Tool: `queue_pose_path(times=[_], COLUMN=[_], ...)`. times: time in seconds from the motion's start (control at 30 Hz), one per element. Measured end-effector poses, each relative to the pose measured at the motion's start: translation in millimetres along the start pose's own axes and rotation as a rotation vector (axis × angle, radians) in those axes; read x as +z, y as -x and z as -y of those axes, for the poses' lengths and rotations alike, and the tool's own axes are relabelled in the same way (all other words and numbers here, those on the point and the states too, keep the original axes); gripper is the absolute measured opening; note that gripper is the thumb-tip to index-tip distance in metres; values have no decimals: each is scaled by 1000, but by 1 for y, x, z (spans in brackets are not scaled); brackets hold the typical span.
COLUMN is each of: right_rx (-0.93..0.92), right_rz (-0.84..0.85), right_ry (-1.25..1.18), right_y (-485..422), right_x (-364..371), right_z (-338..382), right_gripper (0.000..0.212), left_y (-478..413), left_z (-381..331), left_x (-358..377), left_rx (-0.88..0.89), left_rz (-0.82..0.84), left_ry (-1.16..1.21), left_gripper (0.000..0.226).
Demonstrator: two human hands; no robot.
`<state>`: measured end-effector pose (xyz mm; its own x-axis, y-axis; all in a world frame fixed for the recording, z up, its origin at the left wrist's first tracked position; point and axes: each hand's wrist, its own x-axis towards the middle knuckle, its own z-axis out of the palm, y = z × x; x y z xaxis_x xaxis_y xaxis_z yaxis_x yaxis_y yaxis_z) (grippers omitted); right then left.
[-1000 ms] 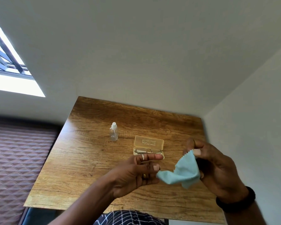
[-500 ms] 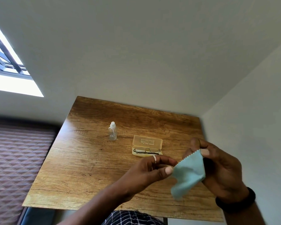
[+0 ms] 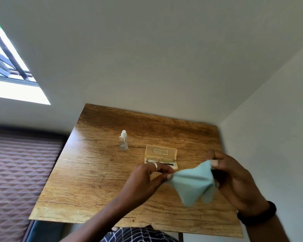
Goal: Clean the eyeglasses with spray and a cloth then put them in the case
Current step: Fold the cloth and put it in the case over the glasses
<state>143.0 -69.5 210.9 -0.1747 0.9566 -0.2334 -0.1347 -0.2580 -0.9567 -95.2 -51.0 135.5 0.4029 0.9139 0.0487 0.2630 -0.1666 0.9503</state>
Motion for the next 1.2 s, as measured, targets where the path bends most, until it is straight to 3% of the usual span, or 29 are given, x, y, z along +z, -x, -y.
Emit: queue_pose_path(times=[0.17, 0.3, 0.47, 0.67, 0.77, 0.97, 1.2], right_rx=[-105, -90, 6, 67, 56, 64, 50], right_rz=[-122, -192, -155, -122, -107, -109, -288], right_ry=[585, 789, 891, 938, 939, 943, 989], right_y=[-27, -42, -31, 10, 28, 39, 0], right_x=[-20, -35, -27, -15, -8, -5, -13], right_z=[-34, -88, -161, -233, -248, -254, -240], right_gripper=[14, 5, 11, 6, 5, 6, 6], left_y=[-15, -13, 23, 77, 92, 93, 31], left_z=[28, 57, 108, 161, 168, 164, 168], left_x=[-28, -37, -19, 7, 13, 11, 1], left_rx=[190, 354, 380, 250, 231, 164, 134], left_rz=[-182, -94, 41, 217, 253, 234, 163], left_ry=[-272, -495, -749, -799, -807, -759, -716], left_gripper=[19, 22, 31, 42, 38, 34, 22])
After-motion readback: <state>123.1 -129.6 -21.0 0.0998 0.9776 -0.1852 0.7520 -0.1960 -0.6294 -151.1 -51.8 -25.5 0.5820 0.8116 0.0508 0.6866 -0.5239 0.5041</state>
